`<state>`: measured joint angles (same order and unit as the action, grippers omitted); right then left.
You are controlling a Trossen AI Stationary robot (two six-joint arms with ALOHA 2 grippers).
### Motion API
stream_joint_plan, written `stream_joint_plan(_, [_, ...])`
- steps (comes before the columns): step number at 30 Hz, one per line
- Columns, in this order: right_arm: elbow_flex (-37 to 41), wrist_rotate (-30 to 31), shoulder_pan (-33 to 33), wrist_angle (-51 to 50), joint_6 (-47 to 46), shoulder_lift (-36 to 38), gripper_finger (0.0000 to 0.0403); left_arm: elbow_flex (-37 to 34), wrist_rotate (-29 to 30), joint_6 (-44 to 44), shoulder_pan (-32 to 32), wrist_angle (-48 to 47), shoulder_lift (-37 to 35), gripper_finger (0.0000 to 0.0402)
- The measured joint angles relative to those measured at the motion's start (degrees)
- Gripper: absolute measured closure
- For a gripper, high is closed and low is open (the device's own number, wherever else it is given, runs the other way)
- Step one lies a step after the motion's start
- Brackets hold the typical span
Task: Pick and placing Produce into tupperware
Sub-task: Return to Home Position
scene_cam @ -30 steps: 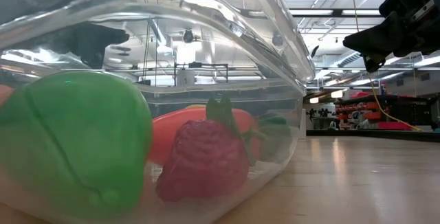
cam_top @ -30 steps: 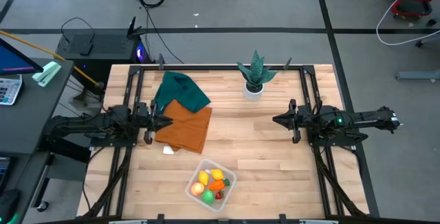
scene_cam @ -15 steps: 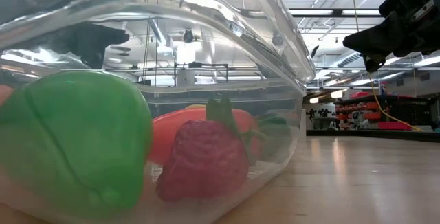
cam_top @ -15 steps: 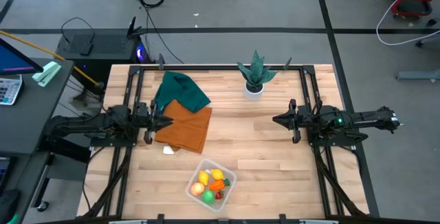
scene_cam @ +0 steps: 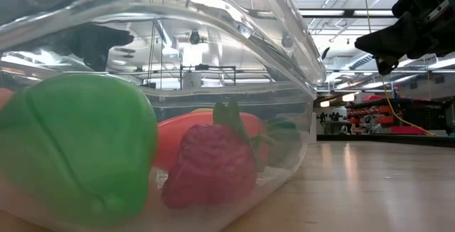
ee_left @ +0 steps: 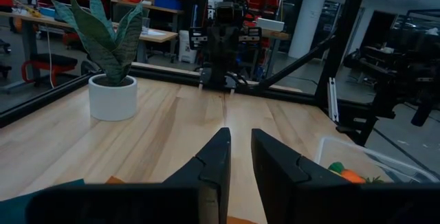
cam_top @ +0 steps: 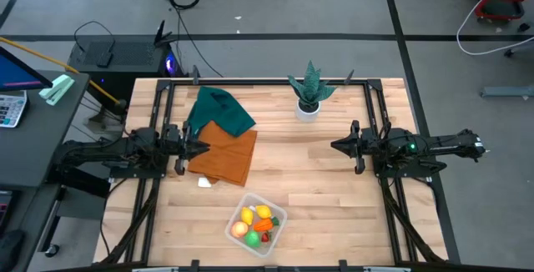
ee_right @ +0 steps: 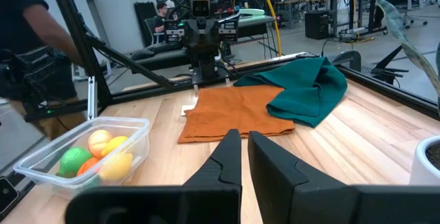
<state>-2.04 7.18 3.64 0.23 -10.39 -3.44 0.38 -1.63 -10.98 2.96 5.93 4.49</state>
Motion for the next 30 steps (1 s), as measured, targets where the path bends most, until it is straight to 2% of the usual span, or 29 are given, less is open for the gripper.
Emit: stream_joint_plan(30, [0.0, 0.0, 0.0, 0.0, 0.0, 0.0, 0.0402, 0.0, 0.0, 0.0, 0.0, 0.0, 0.0, 0.0322])
